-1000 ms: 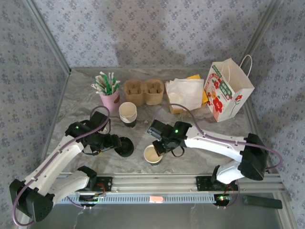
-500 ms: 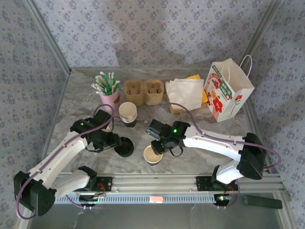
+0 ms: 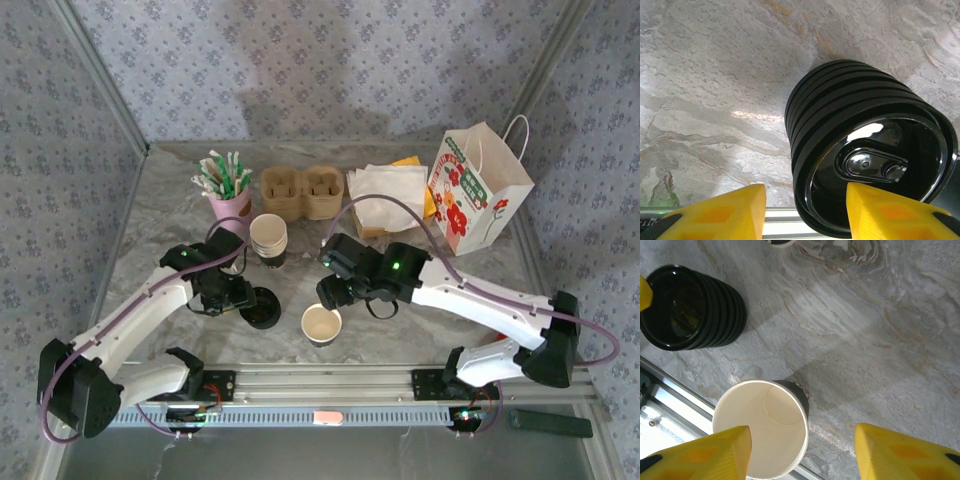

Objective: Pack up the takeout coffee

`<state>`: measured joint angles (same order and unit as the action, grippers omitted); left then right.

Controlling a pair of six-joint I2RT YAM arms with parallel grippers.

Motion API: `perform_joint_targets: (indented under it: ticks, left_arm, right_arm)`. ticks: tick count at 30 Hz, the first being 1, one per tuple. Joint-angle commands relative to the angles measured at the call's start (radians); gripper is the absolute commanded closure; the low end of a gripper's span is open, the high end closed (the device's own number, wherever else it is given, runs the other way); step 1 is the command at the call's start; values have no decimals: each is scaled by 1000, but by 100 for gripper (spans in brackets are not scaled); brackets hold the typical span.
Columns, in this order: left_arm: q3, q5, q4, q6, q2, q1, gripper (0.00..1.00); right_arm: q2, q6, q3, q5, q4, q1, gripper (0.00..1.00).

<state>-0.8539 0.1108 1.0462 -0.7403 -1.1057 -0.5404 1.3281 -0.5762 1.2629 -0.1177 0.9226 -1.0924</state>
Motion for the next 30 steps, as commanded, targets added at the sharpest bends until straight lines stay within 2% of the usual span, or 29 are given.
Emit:
perform_joint_targets:
  ticks: [1,12,22,25,30]
  left_arm:
    - [6,-13,-7,13,-6,-12,57]
    - [29,-13,-43,8,-37,-24,64]
    - [5,-18,-42,10,-42,-26,77]
    - [-6,-18,-31,12,-36,-28,85]
    - [-32,-25,-3,18,-21,-30,86]
  right_arm:
    - [-20,-22,26,-44,41,15,42]
    - [-32,-22,41,-51,53,45,41]
    - [-31,-20,46,-53,61,57,41]
    - [-32,-22,44,-57,61,58,41]
    - [-35,-24,44,-59,59,60,41]
